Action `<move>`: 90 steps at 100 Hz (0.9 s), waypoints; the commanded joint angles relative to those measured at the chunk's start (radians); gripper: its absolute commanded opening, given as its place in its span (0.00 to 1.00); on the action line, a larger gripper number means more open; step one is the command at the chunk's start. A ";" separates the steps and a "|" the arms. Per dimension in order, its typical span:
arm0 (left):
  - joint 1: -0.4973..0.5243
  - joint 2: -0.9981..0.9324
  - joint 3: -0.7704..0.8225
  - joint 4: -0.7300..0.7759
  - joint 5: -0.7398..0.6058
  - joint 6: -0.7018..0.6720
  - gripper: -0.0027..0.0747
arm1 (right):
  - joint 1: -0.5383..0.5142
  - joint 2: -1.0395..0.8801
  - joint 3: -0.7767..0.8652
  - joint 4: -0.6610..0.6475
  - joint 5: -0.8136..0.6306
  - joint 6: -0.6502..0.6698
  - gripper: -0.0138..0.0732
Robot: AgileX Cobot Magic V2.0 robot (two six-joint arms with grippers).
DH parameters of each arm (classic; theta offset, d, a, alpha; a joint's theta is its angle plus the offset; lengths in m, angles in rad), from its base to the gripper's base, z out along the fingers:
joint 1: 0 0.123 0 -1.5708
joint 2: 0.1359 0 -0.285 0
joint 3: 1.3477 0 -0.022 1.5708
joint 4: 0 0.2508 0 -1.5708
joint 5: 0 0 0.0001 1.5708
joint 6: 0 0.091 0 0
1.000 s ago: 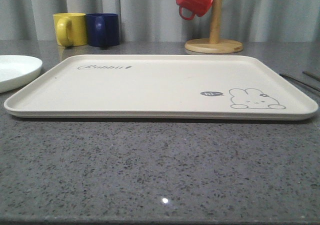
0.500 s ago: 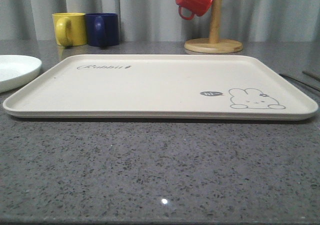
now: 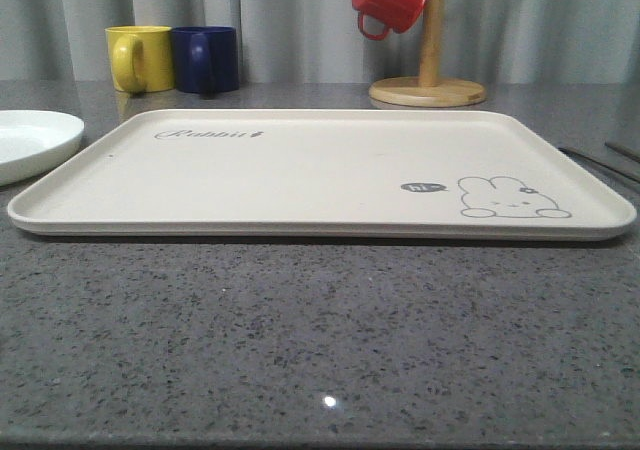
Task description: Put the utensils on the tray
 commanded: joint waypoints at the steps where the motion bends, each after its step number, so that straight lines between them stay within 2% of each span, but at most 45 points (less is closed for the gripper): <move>1: 0.000 0.108 -0.115 -0.004 0.029 -0.009 0.01 | -0.003 -0.017 -0.018 0.000 -0.085 -0.008 0.07; 34: 0.000 0.316 -0.181 0.000 0.046 0.021 0.03 | -0.003 -0.017 -0.018 0.000 -0.085 -0.008 0.07; 44: 0.000 0.345 -0.181 0.000 0.050 0.021 0.16 | -0.003 -0.017 -0.018 0.000 -0.085 -0.008 0.07; 56: 0.000 0.365 -0.181 0.000 0.050 0.021 0.45 | -0.003 -0.017 -0.018 0.000 -0.085 -0.008 0.07; 63: 0.000 0.374 -0.181 0.007 0.040 0.021 0.58 | -0.003 -0.017 -0.018 0.000 -0.085 -0.008 0.07; 70: 0.000 0.386 -0.183 0.028 0.017 0.021 0.64 | -0.003 -0.017 -0.018 0.000 -0.085 -0.008 0.07; 90: 0.028 0.509 -0.282 0.052 0.030 0.021 0.64 | -0.003 -0.017 -0.018 0.000 -0.085 -0.008 0.07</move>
